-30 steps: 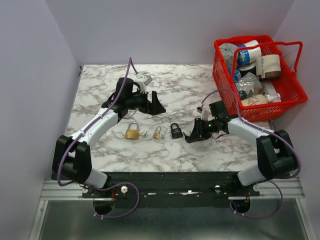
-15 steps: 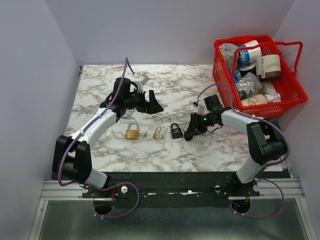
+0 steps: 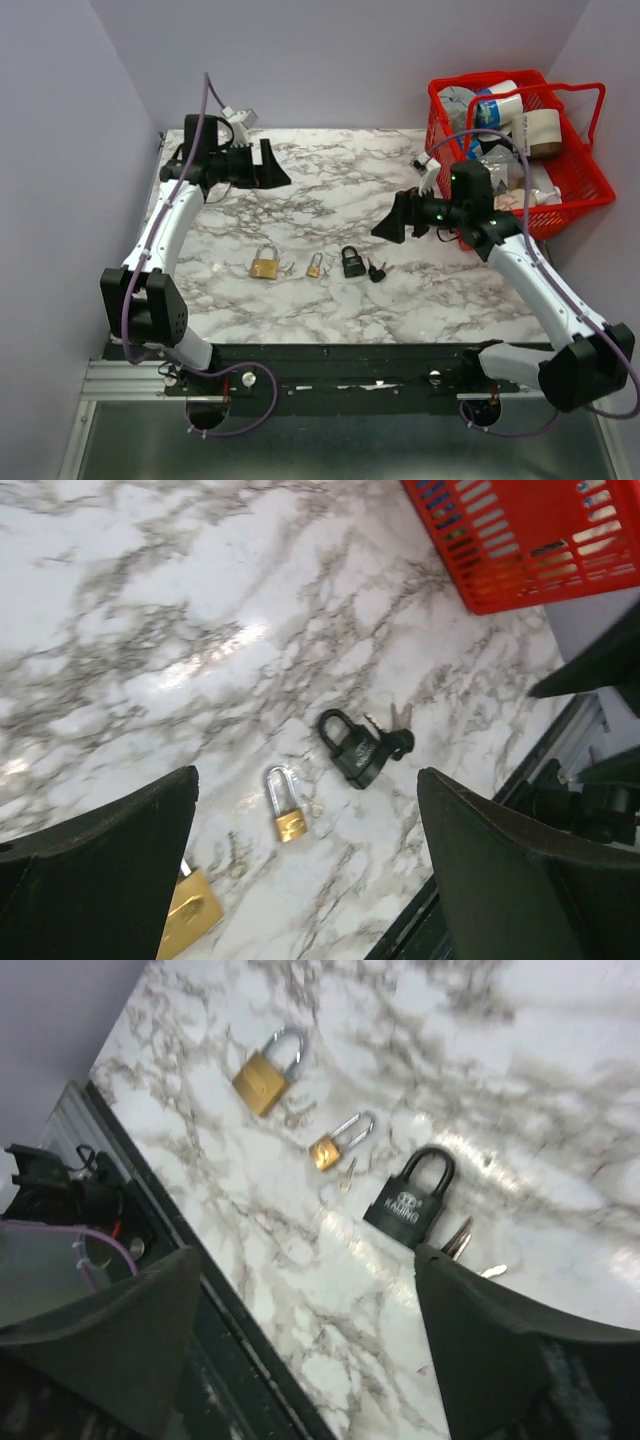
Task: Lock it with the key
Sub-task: Reset both arms
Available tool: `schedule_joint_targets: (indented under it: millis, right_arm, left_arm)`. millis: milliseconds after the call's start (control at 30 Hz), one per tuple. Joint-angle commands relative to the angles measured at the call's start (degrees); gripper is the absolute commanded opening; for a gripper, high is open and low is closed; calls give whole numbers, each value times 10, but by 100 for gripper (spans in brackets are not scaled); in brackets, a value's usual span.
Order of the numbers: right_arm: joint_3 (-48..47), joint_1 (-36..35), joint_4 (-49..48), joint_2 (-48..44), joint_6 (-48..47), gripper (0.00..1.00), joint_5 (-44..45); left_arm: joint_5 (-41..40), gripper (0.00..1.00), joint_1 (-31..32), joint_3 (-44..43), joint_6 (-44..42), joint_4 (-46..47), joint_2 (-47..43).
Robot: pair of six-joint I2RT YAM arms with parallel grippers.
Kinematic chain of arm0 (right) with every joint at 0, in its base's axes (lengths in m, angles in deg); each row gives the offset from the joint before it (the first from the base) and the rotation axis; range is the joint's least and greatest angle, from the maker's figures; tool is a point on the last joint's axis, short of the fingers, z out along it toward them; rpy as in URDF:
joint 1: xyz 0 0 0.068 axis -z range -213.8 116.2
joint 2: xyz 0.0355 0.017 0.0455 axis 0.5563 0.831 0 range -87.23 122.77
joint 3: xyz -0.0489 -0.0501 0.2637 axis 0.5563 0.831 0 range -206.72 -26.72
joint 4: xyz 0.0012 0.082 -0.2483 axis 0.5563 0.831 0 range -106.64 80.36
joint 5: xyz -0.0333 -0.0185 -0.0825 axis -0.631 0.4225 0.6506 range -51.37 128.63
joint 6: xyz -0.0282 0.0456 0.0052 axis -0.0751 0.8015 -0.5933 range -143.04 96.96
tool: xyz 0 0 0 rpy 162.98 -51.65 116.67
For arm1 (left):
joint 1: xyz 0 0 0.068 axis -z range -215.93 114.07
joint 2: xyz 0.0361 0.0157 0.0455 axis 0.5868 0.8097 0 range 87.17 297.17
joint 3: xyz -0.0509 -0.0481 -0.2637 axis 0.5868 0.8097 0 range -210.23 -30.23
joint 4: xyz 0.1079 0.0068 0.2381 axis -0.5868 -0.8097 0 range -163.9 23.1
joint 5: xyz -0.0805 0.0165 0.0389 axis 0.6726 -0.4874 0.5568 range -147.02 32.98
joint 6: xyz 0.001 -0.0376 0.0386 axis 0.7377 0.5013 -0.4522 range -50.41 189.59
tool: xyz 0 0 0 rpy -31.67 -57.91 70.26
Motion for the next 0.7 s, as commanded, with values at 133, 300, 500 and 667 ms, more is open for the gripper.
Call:
schedule_joint_targets:
  millis: [133, 300, 500, 667]
  right_arm:
    - [-97, 9, 61, -113, -90, 100, 115]
    - [-83, 18, 79, -163, -62, 100, 190]
    - [14, 43, 67, -236, -26, 100, 214]
    - [66, 68, 62, -276, -19, 100, 209]
  left_arm:
    - [-163, 99, -91, -145, -127, -214, -23]
    - [-216, 99, -89, -64, -171, -191, -103]
    - [-278, 99, -53, 72, -191, -159, -184]
    - [-307, 99, -17, 139, -188, -136, -215]
